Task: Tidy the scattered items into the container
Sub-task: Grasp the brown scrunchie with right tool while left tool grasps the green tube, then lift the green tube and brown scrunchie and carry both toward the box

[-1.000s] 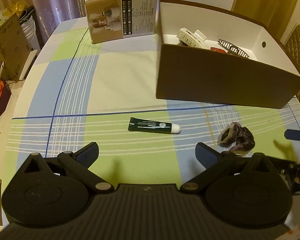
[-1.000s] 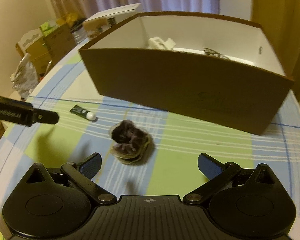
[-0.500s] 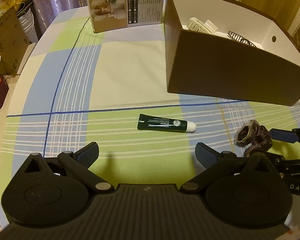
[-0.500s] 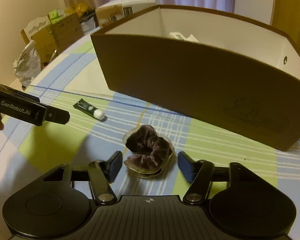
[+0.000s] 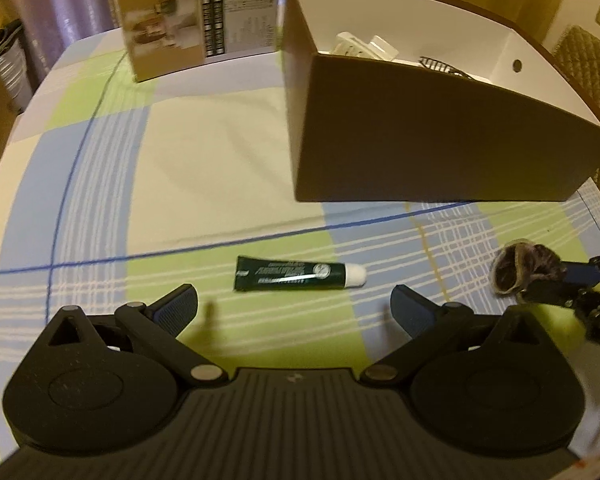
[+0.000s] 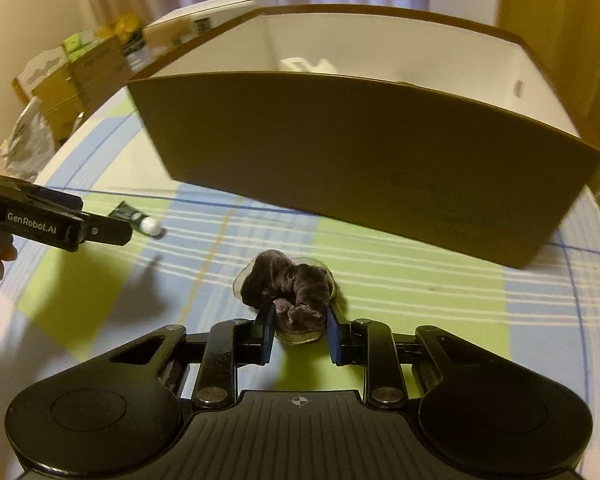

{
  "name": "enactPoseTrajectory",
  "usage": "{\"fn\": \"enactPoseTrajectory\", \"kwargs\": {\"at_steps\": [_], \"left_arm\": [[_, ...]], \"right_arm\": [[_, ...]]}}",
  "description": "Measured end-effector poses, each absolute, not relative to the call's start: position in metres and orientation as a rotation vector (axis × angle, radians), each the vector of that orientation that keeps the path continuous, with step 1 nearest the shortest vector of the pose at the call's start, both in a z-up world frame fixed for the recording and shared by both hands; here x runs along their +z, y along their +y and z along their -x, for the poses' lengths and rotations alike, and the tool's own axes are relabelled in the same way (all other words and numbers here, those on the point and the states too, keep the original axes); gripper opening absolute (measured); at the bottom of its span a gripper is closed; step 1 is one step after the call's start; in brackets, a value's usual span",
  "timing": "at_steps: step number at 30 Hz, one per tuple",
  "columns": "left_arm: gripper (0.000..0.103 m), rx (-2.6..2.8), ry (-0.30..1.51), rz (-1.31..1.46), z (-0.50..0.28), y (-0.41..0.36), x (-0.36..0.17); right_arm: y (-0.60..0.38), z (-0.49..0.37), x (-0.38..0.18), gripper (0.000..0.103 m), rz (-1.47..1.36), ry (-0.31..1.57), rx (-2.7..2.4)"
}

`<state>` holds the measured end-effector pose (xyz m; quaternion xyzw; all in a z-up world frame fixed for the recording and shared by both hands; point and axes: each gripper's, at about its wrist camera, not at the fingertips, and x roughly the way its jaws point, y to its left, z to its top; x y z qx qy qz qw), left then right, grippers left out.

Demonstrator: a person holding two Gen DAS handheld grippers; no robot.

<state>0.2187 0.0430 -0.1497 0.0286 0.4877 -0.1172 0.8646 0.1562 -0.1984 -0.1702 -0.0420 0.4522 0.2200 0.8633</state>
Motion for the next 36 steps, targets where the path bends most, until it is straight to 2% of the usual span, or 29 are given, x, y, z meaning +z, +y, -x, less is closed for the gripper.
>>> {"fn": "enactPoseTrajectory", "kwargs": {"at_steps": [7,9,10,17,36], "left_arm": [[0.100,-0.280,1.016,-0.035,-0.234,0.046,-0.163],[0.097,-0.283,1.018,-0.035,-0.237,0.044,-0.168],[0.092,-0.285,1.019,-0.040,-0.237,0.043,-0.170],[0.082,-0.278,0.956,-0.143,-0.230,0.032,-0.178],[0.081,-0.477,0.944,-0.237,-0.167,-0.016,-0.167]], "right_arm": [[-0.214,-0.157,-0.169,0.024,0.057,0.959,0.419],[-0.214,-0.156,-0.168,0.024,0.059,0.958,0.416],[-0.213,-0.155,-0.168,0.024,0.061,0.958,0.415],[-0.212,-0.155,-0.168,0.024,0.069,0.957,0.411],[-0.249,-0.135,-0.161,0.024,0.058,0.968,0.359]]}}
